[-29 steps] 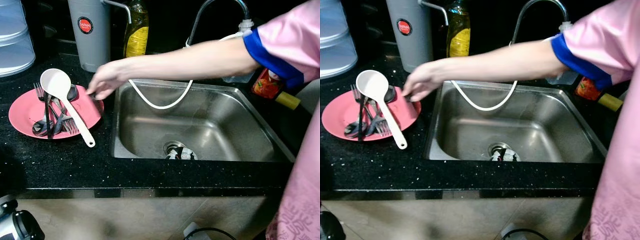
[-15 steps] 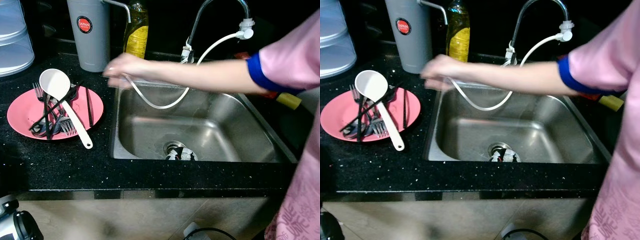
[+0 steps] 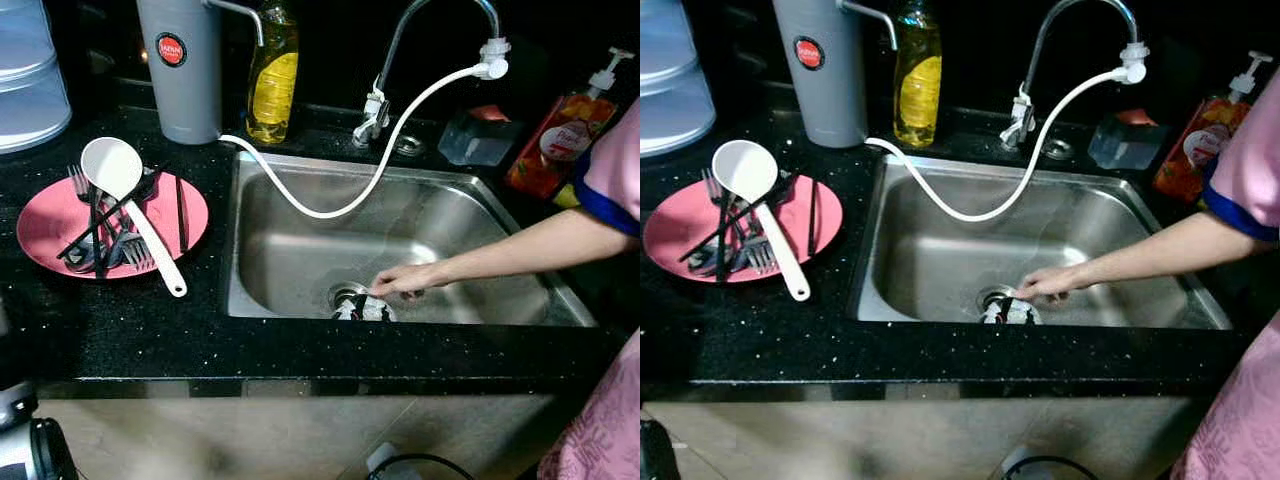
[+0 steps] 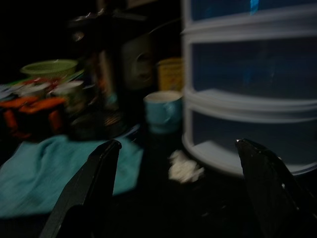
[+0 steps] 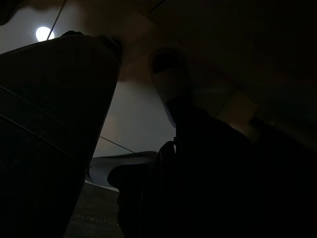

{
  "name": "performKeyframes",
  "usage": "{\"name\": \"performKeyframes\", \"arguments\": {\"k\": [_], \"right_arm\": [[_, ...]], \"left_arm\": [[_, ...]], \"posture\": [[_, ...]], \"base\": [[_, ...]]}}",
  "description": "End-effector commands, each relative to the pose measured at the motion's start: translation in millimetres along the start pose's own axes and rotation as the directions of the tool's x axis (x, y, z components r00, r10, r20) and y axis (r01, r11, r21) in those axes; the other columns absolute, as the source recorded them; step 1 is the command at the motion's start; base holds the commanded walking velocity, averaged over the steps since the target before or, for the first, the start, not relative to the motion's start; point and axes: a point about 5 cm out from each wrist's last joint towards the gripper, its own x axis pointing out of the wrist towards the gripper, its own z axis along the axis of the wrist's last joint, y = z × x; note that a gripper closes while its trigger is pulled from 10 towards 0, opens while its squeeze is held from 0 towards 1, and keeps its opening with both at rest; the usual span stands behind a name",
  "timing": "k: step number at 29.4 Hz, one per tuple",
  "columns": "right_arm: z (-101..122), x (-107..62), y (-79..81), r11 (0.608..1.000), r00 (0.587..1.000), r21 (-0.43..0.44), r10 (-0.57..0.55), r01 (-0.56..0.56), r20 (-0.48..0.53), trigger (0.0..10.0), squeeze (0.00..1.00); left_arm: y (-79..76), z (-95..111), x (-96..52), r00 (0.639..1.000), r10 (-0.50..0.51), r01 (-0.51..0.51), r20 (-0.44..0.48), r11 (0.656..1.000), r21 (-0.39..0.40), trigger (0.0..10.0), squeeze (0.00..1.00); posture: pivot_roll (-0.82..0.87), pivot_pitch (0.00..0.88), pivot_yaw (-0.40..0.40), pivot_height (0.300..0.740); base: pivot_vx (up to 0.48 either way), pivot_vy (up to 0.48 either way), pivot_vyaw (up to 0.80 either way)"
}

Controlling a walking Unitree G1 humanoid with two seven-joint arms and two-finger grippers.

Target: Kitchen organization

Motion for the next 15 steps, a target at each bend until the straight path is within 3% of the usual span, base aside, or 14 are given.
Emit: {"name": "performKeyframes", "arguments": {"k": [1, 4, 5, 6, 7, 8, 9, 10, 11, 12, 15], "right_arm": [[-3.6, -1.2, -5.1, 1.0, 1.0, 0.01, -0.012, 0.012, -0.01, 10.0, 0.0], [-4.2, -1.3, -5.0, 1.0, 1.0, 0.01, -0.012, 0.012, -0.012, 10.0, 0.0], [-5.3, -1.4, -4.9, 1.0, 1.0, 0.01, -0.012, 0.012, -0.014, 10.0, 0.0], [-7.0, -1.6, -4.9, 1.0, 1.0, 0.009, -0.012, 0.012, -0.018, 10.0, 0.0], [-7.0, -1.6, -4.9, 1.0, 1.0, 0.009, -0.012, 0.012, -0.018, 10.0, 0.0], [-7.4, -1.7, -5.0, 1.0, 1.0, 0.008, -0.012, 0.012, -0.02, 10.0, 0.0], [-7.7, -1.7, -5.0, 1.0, 1.0, 0.007, -0.011, 0.012, -0.021, 10.0, 0.0], [-7.7, -1.7, -5.0, 1.0, 1.0, 0.007, -0.011, 0.012, -0.021, 10.0, 0.0], [-7.5, -1.7, -5.1, 1.0, 1.0, 0.006, -0.011, 0.011, -0.02, 10.0, 0.0], [-7.4, -1.7, -5.1, 1.0, 1.0, 0.006, -0.011, 0.011, -0.019, 10.0, 0.0], [-5.5, -1.6, -6.0, 1.0, 1.0, 0.008, -0.013, 0.013, -0.015, 10.0, 0.0]], "left_arm": [[-13.3, 14.8, -4.6, 0.992, -0.098, 0.102, 0.075, 0.993, -0.051, 10.0, 1.0], [-20.8, 22.9, -8.3, 0.98, -0.155, 0.163, 0.124, 0.984, -0.065, 10.0, 1.0], [-30.5, 32.1, -14.1, 0.957, -0.23, 0.245, 0.176, 0.967, -0.07, 10.0, 1.0], [-45.0, 45.9, -24.6, 0.907, -0.339, 0.36, 0.252, 0.932, -0.045, 10.0, 1.0], [-45.0, 45.9, -24.6, 0.907, -0.339, 0.36, 0.252, 0.932, -0.045, 10.0, 1.0], [-50.3, 50.6, -28.9, 0.884, -0.377, 0.4, 0.277, 0.916, -0.027, 10.0, 1.0], [-54.7, 54.3, -32.5, 0.864, -0.407, 0.426, 0.297, 0.904, -0.001, 10.0, 0.62], [-54.7, 54.3, -32.5, 0.864, -0.407, 0.426, 0.297, 0.904, -0.001, 10.0, 0.62], [-60.4, 57.9, -37.4, 0.838, -0.445, 0.466, 0.315, 0.885, 0.01, 10.0, 0.0], [-63.5, 59.7, -40.1, 0.823, -0.467, 0.49, 0.324, 0.872, 0.013, 10.0, 0.0], [-80.5, 67.9, -58.1, 0.715, -0.591, 0.617, 0.372, 0.784, 0.059, 10.0, 0.0]], "posture": [[0.27, 0.0, -0.113, 0.74], [0.26, 0.0, -0.113, 0.74], [0.26, 0.0, -0.113, 0.74], [0.26, 0.0, -0.114, 0.74], [0.26, 0.0, -0.114, 0.74], [0.26, 0.0, -0.114, 0.74], [0.26, 0.0, -0.116, 0.74], [0.26, 0.0, -0.116, 0.74], [0.26, 0.0, -0.115, 0.74], [0.26, 0.0, -0.115, 0.74], [0.26, 0.0, -0.113, 0.74]], "base": [[0.0, 0.0, 0.0], [0.0, 0.0, 0.0], [0.0, 0.0, 0.0], [0.0, 0.0, 0.0], [0.0, 0.0, 0.0], [0.0, 0.0, 0.0], [0.0, 0.0, 0.0], [0.0, 0.0, 0.0], [0.0, 0.0, 0.0], [0.0, 0.0, 0.0], [0.0, 0.0, 0.0]]}}
